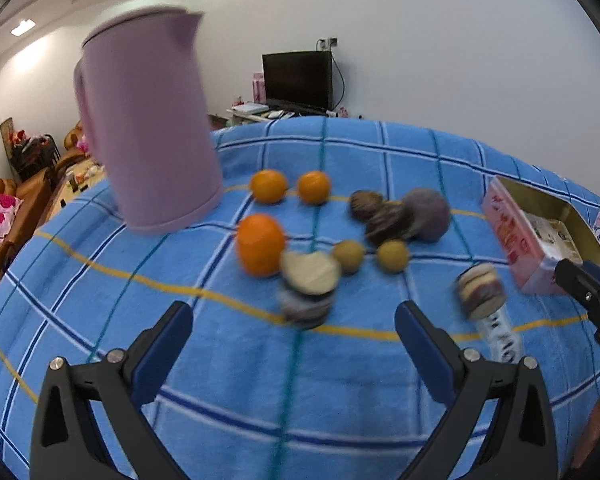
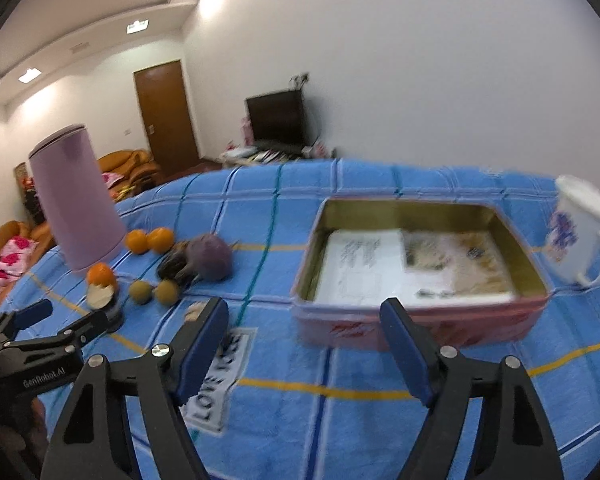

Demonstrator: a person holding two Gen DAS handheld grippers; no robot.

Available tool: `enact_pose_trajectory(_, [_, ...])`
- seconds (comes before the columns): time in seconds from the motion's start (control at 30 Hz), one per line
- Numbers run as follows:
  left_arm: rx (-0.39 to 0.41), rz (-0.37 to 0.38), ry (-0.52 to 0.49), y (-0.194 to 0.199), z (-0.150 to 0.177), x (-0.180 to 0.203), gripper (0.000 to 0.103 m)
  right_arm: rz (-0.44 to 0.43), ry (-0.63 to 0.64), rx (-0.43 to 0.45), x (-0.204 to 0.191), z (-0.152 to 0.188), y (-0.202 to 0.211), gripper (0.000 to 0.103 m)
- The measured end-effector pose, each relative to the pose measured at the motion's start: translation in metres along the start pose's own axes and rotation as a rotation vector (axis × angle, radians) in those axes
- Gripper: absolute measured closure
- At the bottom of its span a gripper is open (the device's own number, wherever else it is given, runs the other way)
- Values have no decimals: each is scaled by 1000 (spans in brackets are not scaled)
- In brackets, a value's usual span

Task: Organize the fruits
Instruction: 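Grasp the purple-layered cake slice with the right gripper while left grasps the white-topped slice, then carry both slices into the pink tin and open both grippers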

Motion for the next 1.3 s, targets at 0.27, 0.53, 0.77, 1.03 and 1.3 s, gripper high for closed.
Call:
enact_pose_trajectory(0.27, [-15, 7, 38, -13, -11, -26, 1, -102, 41, -173, -37, 20, -42, 27])
enact_pose_trajectory(0.53, [-29, 23, -47, -28, -24, 8, 8, -118, 11, -305, -53, 32, -87, 37])
enact_pose_trajectory(0.77, [-127, 32, -52, -55, -10, 21, 31, -116, 22, -313, -56, 31, -94, 57])
enact_pose_trajectory(1.03, [-152, 91, -35, -58, -5, 25, 62, -172, 12, -307, -57, 31, -89, 61])
enact_pose_trajectory(1.3, [-75, 116, -10, -23, -14, 39, 62, -228, 24, -204, -58, 13, -54, 61])
Point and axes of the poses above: each gripper's, at about its wrist camera, not at the fingertips, and y roughly against the way its jaws point, x to its right, z to its underside, the point moved 10 cm from there along -y, roughly the way its jaws point, and after that the axes turned 13 degrees about -z, right-handed, at the moved point
